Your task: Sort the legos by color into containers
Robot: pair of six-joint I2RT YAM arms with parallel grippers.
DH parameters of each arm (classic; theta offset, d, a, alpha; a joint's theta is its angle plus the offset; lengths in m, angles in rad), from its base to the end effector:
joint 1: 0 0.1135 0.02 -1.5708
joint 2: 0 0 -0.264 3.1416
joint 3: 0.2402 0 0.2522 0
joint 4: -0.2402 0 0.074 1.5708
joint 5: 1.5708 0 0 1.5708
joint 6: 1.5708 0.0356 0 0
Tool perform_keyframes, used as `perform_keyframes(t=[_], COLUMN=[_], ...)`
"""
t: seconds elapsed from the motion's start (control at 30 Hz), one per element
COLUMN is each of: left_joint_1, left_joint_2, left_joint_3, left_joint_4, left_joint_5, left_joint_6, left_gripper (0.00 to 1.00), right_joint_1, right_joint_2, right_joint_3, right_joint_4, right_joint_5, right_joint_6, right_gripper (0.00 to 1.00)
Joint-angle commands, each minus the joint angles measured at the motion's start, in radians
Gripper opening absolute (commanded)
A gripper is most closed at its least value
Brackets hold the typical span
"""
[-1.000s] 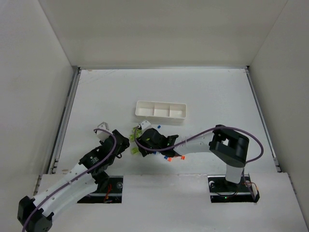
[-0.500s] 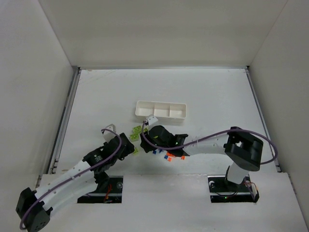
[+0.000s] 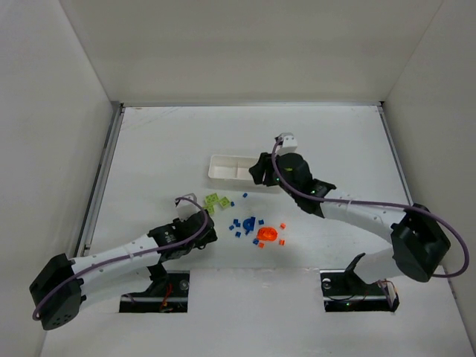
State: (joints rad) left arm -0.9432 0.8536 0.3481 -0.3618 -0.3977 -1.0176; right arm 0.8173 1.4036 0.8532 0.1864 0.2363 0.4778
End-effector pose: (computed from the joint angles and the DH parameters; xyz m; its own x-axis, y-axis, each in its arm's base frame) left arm 0.1045 -0.1206 0.1649 -0.7451 -0.3088 -0.5912 -0.0662 0.9162 -0.3952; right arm 0.2235 0.2260 0.2582 -0.4735 0.1487 -0.8682 -0.3847 0.8518 0.3557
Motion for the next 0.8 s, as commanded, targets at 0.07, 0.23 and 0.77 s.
perform_keyframes(t=[0.07,0.23,0.77], left_joint_1=[-0.021,-0.029,-0.045], left_joint_2=[0.058,0.078,0.062], left_joint_3=[0.032,0.038,0.043], left_joint_4=[0.029,0.043,0.110], left_joint_5=[-0.072,-0.078,-0.082], left_joint_6=[-0.039,-0.032,-0.022], left_gripper=[0.57,0.57,0.57], right_joint_1=[-0.149,-0.186,-0.185], right_joint_2=[0.049,0.130,0.111], right_joint_3=[0.026,0.061,0.041], right_joint_4=[0.035,0.028,0.038], right_joint_5=[0.080,0.132,0.161], right_joint_6=[0.012,-0.019,-0.036], right_gripper=[0.53,0.54,0.79])
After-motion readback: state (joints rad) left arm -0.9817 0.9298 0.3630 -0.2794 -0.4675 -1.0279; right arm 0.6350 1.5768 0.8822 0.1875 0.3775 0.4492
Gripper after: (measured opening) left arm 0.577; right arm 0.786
